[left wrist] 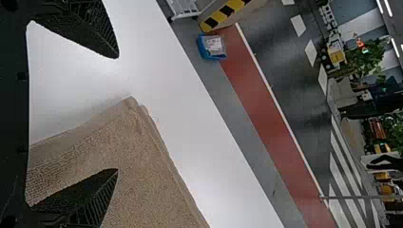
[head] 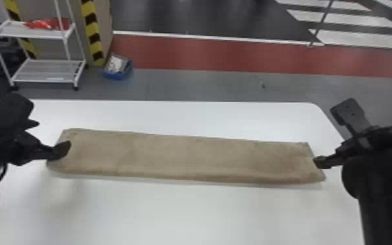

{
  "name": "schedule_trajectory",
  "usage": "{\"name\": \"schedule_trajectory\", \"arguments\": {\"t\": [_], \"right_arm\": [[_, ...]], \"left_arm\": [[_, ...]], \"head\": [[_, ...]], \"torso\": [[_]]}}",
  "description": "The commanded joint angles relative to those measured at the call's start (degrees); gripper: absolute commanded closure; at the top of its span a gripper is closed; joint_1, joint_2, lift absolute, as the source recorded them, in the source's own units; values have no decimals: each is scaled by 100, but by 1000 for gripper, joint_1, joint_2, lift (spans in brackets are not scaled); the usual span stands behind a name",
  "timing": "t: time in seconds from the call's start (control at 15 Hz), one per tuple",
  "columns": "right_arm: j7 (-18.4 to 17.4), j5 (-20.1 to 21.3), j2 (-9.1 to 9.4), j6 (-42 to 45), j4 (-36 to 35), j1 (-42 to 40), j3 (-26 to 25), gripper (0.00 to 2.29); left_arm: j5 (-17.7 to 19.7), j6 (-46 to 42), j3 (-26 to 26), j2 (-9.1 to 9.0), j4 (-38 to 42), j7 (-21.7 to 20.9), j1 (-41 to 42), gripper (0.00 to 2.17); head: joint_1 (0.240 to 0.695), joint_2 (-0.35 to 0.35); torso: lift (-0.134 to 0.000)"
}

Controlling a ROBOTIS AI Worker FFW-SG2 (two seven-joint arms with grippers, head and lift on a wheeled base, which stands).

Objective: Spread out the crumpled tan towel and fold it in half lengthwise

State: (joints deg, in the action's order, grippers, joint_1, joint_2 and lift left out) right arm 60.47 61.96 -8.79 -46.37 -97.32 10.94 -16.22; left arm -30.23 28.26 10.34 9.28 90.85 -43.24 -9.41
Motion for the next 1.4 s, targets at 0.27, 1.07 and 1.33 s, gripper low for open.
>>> {"name": "schedule_trajectory", "arguments": {"t": [0.27, 1.07, 1.33], "right_arm": [[9, 0, 53, -52, -86, -31, 22, 174], [9, 35, 79, -70, -103, -40, 31, 174], [9, 35, 79, -52, -103, -40, 31, 174]], "left_arm": [[9, 0, 12, 30, 20, -9, 36, 33], [44, 0, 21, 74, 20, -18, 36, 33], [44, 0, 21, 83, 20, -26, 36, 33]], "head": [[695, -128], [695, -120], [695, -120]], "torso": [[-125], [-125], [-125]]}}
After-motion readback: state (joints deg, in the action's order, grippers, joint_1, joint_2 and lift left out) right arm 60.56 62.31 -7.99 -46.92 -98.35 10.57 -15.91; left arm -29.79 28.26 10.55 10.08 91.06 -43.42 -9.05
